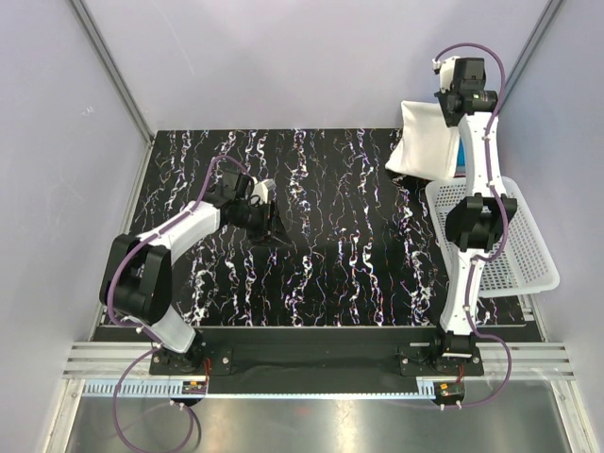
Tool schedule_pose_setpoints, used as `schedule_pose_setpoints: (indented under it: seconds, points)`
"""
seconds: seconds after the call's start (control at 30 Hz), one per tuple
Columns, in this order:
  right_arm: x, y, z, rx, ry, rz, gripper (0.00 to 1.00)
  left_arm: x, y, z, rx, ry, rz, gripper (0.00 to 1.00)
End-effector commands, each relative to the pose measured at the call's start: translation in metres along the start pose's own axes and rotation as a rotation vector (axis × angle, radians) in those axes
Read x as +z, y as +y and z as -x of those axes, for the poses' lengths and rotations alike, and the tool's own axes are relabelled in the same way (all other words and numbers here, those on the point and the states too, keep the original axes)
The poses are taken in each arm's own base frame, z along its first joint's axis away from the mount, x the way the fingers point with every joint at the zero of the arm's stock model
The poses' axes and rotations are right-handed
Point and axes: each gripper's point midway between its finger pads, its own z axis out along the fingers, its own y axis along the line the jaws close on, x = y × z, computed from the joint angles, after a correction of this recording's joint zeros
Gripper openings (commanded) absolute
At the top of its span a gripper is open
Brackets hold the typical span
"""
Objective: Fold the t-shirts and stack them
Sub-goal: Neatly place the folded tshirt to the corner
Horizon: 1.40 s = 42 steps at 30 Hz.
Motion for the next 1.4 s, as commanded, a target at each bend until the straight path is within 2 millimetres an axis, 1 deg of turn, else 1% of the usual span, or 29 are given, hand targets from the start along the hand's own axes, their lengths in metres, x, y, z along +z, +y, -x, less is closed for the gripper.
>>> schedule_pose_setpoints:
  seconds: [0.0, 0.07, 0.13, 0.23, 0.33, 0.4, 0.47, 0.63, 0.77, 0.87, 0.97, 1.03, 1.07, 1.13, 1.17, 1.2, 1.23, 1.27, 1.33, 1.37]
  points:
    - [-0.069, -0.054, 0.063, -0.001, -0.231, -0.108, 0.0, -0.009, -0.02, 0.005, 0.053, -0.036, -0.069, 0.48]
    - [-0.07, -0.053, 0.066, -0.022, -0.244, -0.097, 0.0, -0.01, -0.021, 0.005, 0.056, -0.036, -0.074, 0.48]
    - [-0.074, -0.053, 0.074, -0.032, -0.28, -0.092, 0.0, -0.01, -0.022, 0.005, 0.055, -0.034, -0.078, 0.48]
    - [-0.069, -0.049, 0.087, -0.06, -0.343, -0.066, 0.0, -0.011, -0.024, 0.004, 0.058, -0.036, -0.087, 0.48]
    - [-0.062, -0.051, 0.092, -0.09, -0.357, -0.078, 0.0, -0.013, -0.024, 0.004, 0.064, -0.042, -0.08, 0.48]
    - [-0.058, -0.052, 0.091, -0.099, -0.356, -0.085, 0.0, -0.013, -0.023, 0.004, 0.064, -0.042, -0.074, 0.48]
    - [-0.057, -0.051, 0.091, -0.109, -0.358, -0.075, 0.0, -0.012, -0.023, 0.004, 0.064, -0.041, -0.076, 0.48]
    - [-0.045, -0.05, 0.074, -0.096, -0.305, -0.061, 0.0, -0.012, -0.024, 0.004, 0.061, -0.039, -0.079, 0.48]
    - [-0.039, -0.069, 0.066, -0.071, -0.299, -0.087, 0.0, -0.011, -0.022, 0.004, 0.057, -0.034, -0.077, 0.48]
    - [-0.03, -0.082, 0.063, -0.073, -0.305, -0.104, 0.0, -0.01, -0.021, 0.004, 0.054, -0.033, -0.075, 0.48]
    - [-0.014, -0.097, 0.058, -0.06, -0.319, -0.125, 0.0, -0.008, -0.019, 0.004, 0.048, -0.028, -0.071, 0.48]
    - [-0.007, -0.1, 0.057, -0.073, -0.328, -0.129, 0.0, -0.005, -0.016, 0.003, 0.042, -0.02, -0.066, 0.48]
    - [0.004, -0.099, 0.056, -0.084, -0.327, -0.135, 0.0, -0.005, -0.015, 0.003, 0.043, -0.02, -0.066, 0.48]
    - [0.014, -0.101, 0.054, -0.102, -0.329, -0.143, 0.0, -0.003, -0.013, 0.003, 0.04, -0.016, -0.058, 0.48]
    - [0.015, -0.108, 0.058, -0.101, -0.352, -0.162, 0.0, -0.002, -0.012, 0.004, 0.037, -0.014, -0.055, 0.48]
    - [0.024, -0.107, 0.055, -0.106, -0.351, -0.159, 0.0, -0.001, -0.011, 0.003, 0.035, -0.009, -0.055, 0.48]
    - [0.028, -0.108, 0.056, -0.11, -0.363, -0.154, 0.0, 0.0, -0.01, 0.004, 0.033, -0.008, -0.052, 0.48]
    - [0.032, -0.115, 0.058, -0.105, -0.387, -0.179, 0.0, 0.001, -0.01, 0.004, 0.032, -0.006, -0.05, 0.48]
    - [0.037, -0.12, 0.062, -0.107, -0.426, -0.179, 0.0, 0.002, -0.008, 0.004, 0.031, -0.005, -0.046, 0.48]
    - [0.041, -0.128, 0.062, -0.107, -0.442, -0.202, 0.0, 0.002, -0.008, 0.005, 0.03, -0.005, -0.045, 0.48]
